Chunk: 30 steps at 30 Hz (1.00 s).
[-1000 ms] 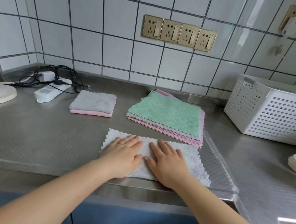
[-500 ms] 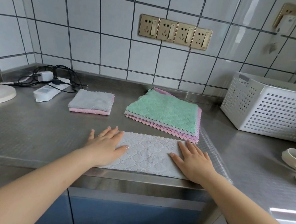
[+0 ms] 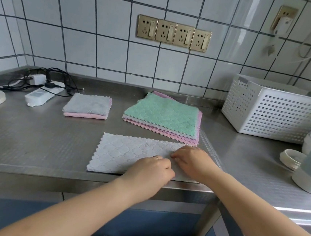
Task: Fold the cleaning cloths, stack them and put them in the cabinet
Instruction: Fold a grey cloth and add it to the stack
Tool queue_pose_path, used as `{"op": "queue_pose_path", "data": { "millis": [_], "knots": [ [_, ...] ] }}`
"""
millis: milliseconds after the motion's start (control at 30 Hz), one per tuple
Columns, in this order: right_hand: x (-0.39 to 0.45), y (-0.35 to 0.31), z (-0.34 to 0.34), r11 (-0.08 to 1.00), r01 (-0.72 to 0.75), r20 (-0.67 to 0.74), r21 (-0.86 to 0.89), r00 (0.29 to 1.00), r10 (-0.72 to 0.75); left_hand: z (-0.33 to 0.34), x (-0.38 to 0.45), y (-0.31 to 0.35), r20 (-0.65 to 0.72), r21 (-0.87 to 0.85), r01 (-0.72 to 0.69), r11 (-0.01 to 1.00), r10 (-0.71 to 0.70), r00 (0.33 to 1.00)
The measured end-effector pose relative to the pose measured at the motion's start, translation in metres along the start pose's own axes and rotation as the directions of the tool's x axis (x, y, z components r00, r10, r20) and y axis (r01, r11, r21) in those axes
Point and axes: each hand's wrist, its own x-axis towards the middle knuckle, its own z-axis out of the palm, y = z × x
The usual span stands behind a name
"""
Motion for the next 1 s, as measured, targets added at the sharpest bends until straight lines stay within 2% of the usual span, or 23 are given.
{"op": "queue_pose_path", "data": {
  "millis": [200, 300, 400, 500, 667, 733, 833, 933, 1000],
  "knots": [
    [0.000, -0.003, -0.005, 0.997, -0.014, -0.001, -0.082, 1.000, 0.014, 0.001, -0.007, -0.004, -0.022, 0.081, -0.038, 0.996, 0.040, 0.999],
    [-0.002, -0.008, -0.011, 0.990, 0.030, 0.013, -0.138, 1.000, -0.028, -0.006, -0.026, -0.013, -0.094, -0.033, -0.034, 0.999, 0.031, 0.995],
    [-0.010, -0.023, -0.013, 0.993, 0.090, 0.079, -0.076, 0.993, -0.084, -0.016, -0.054, -0.024, -0.098, -0.130, 0.001, 0.992, -0.014, 0.995],
    [-0.017, -0.043, -0.014, 0.984, 0.179, 0.158, -0.005, 0.971, -0.176, -0.024, -0.085, -0.042, -0.066, -0.215, 0.101, 0.971, -0.117, 0.991],
    [-0.017, -0.059, -0.020, 0.928, 0.346, 0.119, 0.138, 0.925, -0.362, -0.035, -0.126, -0.075, 0.011, -0.296, 0.189, 0.936, -0.194, 0.981],
    [-0.010, -0.058, -0.017, 0.904, 0.413, 0.097, 0.113, 0.901, -0.424, -0.039, -0.135, -0.082, 0.013, -0.299, 0.208, 0.931, -0.214, 0.977],
    [-0.008, -0.050, -0.012, 0.891, 0.450, 0.064, 0.058, 0.889, -0.453, -0.040, -0.145, -0.086, 0.054, -0.242, 0.193, 0.951, -0.186, 0.981],
    [-0.014, -0.041, -0.009, 0.891, 0.449, 0.072, 0.072, 0.888, -0.454, -0.033, -0.148, -0.088, 0.133, -0.059, 0.136, 0.989, -0.128, 0.983],
    [-0.020, -0.035, -0.005, 0.869, 0.494, 0.097, 0.033, 0.863, -0.495, -0.027, -0.143, -0.090, 0.125, 0.022, 0.085, 0.996, -0.087, 0.988]
  ]
}}
